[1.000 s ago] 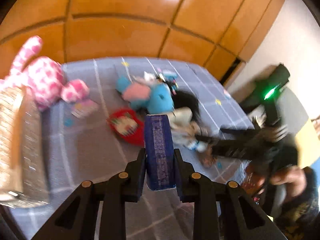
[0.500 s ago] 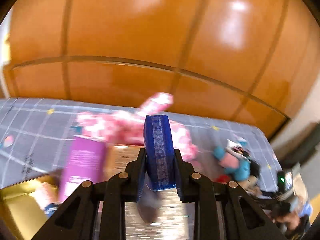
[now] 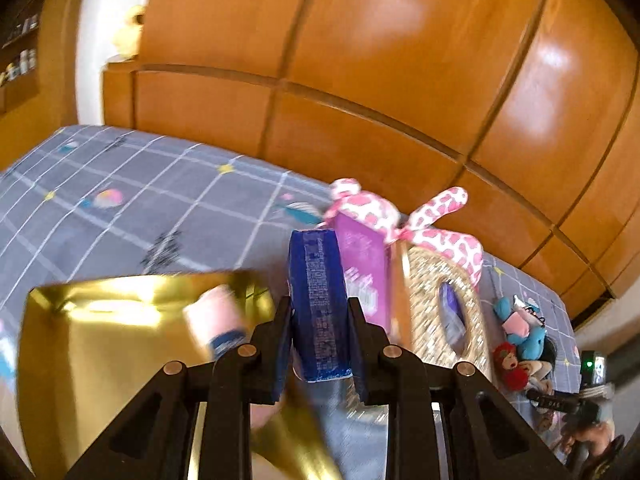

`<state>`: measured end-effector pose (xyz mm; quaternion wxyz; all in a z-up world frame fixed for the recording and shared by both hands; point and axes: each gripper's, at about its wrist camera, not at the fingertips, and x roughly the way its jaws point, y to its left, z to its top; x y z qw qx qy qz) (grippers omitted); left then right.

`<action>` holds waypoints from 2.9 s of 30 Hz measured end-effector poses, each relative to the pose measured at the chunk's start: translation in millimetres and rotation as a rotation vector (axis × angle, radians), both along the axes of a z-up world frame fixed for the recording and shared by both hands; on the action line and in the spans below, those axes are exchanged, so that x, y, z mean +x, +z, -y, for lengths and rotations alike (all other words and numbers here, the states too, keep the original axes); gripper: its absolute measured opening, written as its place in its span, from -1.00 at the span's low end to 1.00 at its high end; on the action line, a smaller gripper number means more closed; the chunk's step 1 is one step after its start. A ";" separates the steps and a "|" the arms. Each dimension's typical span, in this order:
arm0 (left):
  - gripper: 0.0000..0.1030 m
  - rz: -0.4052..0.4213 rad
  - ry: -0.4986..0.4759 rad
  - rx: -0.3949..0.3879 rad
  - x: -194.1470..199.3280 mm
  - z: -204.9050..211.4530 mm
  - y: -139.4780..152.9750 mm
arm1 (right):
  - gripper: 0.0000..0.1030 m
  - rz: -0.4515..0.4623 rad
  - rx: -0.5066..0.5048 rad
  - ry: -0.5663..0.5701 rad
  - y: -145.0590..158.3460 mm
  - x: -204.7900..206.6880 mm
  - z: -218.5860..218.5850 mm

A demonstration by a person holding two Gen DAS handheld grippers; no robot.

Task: Organize soft objects
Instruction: 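Carry blue tissue pack into tray with left tool while right tool grasps knit glove, then carry the knit glove to the gold tray with the right tool and release it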

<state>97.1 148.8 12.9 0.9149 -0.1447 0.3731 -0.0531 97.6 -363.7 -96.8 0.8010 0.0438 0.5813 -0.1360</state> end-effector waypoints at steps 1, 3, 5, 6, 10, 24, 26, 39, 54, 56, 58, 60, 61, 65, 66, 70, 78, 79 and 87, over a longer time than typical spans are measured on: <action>-0.50 0.005 0.009 -0.011 -8.8 -6.9 0.6 | 0.47 -0.002 -0.004 0.001 -0.2 0.4 -0.8; -0.50 0.013 0.037 -0.019 -27.4 -21.1 2.7 | 0.46 -0.008 -0.007 0.005 -0.7 0.6 -4.5; -0.50 0.025 0.057 -0.014 -41.0 -31.4 5.9 | 0.41 -0.014 -0.006 0.008 -1.3 -0.9 -8.3; -0.50 0.032 0.069 -0.010 -50.1 -37.7 7.4 | 0.40 -0.014 -0.004 0.011 -1.5 -2.5 -9.0; -0.50 0.021 0.122 0.002 -71.5 -58.8 2.2 | 0.37 -0.021 -0.011 0.024 -3.6 2.4 -10.5; -0.49 -0.156 0.213 0.029 -60.5 -82.7 -65.4 | 0.36 -0.015 -0.042 0.036 -4.1 1.4 -16.5; -0.49 -0.155 0.215 0.040 -52.1 -83.1 -65.7 | 0.34 -0.013 -0.047 0.038 -4.0 0.7 -17.9; -0.06 -0.141 0.234 0.098 -10.7 -75.1 -71.4 | 0.22 0.001 -0.080 0.060 1.2 -2.9 -26.0; 0.37 -0.025 0.203 0.120 -63.1 -39.4 -28.6 | 0.06 0.069 -0.071 0.078 17.3 -17.3 -42.6; 0.38 -0.018 0.192 0.130 -69.1 -32.5 -24.8 | 0.05 0.101 -0.043 0.088 23.4 -24.0 -49.6; 0.42 -0.006 0.182 0.149 -74.1 -25.4 -20.9 | 0.05 0.127 -0.024 0.098 27.6 -29.3 -56.7; 0.51 0.003 0.175 0.163 -77.8 -20.1 -18.3 | 0.05 0.167 0.003 0.117 35.6 -37.0 -67.8; 0.51 0.007 0.172 0.165 -79.5 -17.8 -17.0 | 0.05 0.179 0.012 0.125 37.3 -38.6 -72.6; 0.58 0.014 0.164 0.167 -82.7 -12.0 -14.5 | 0.05 0.242 0.067 0.194 51.0 -48.3 -100.2; 0.58 0.014 0.162 0.167 -83.3 -11.0 -14.6 | 0.05 0.264 0.083 0.222 56.2 -51.7 -109.6; 0.58 0.013 0.156 0.175 -85.4 -7.7 -15.5 | 0.05 0.328 0.128 0.292 71.2 -61.5 -138.7; 0.61 0.016 0.159 0.179 -89.7 -8.5 -14.6 | 0.05 0.428 0.264 0.469 104.1 -70.7 -193.1; 0.63 0.014 0.162 0.177 -90.1 -9.6 -14.9 | 0.05 0.432 0.275 0.494 106.3 -70.3 -201.8; 0.66 0.009 0.233 0.146 -96.9 -39.1 -15.6 | 0.05 0.402 0.330 0.678 106.5 -66.8 -279.7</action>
